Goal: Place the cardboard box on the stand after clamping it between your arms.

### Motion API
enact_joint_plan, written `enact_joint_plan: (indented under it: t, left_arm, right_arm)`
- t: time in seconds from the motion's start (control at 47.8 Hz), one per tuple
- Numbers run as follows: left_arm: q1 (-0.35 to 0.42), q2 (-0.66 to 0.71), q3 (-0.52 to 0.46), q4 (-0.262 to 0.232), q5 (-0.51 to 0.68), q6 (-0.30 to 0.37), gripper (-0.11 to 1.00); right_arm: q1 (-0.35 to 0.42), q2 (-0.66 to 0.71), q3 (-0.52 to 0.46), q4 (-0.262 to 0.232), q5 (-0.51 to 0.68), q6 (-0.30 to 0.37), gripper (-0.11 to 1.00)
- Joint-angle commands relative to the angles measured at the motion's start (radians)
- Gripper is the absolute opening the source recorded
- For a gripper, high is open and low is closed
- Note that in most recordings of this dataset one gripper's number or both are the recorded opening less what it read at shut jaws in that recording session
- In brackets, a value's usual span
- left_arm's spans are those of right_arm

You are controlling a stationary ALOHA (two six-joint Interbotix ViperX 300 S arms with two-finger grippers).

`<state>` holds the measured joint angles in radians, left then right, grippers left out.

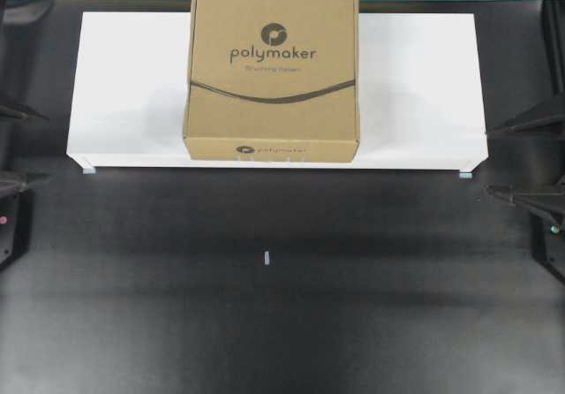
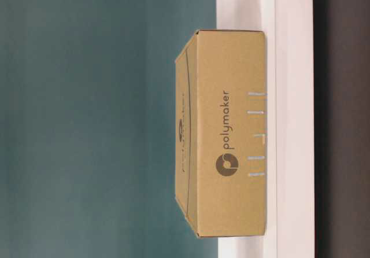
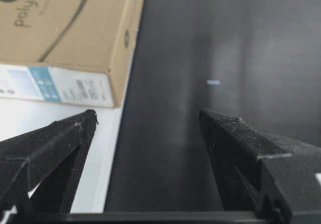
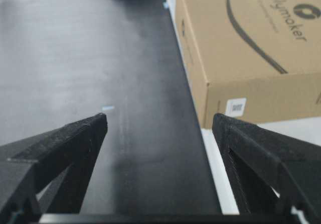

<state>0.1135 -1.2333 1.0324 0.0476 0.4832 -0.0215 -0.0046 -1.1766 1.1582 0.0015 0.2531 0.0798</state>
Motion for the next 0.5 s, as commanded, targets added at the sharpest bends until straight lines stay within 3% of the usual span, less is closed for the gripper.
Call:
enact_joint_plan:
  t: [0.0,0.481]
  left_arm:
    - [-0.002,0.015,-0.008,0.000,-0.020,-0.002,0.80]
    - [-0.005,0.023,0.014,-0.002,-0.031,0.002,0.80]
  right_arm:
    - [0.006,0.005,0.002,0.003,-0.011,0.009,0.82]
    - [0.006,-0.006,0.041,0.003,-0.051,0.011,0.81]
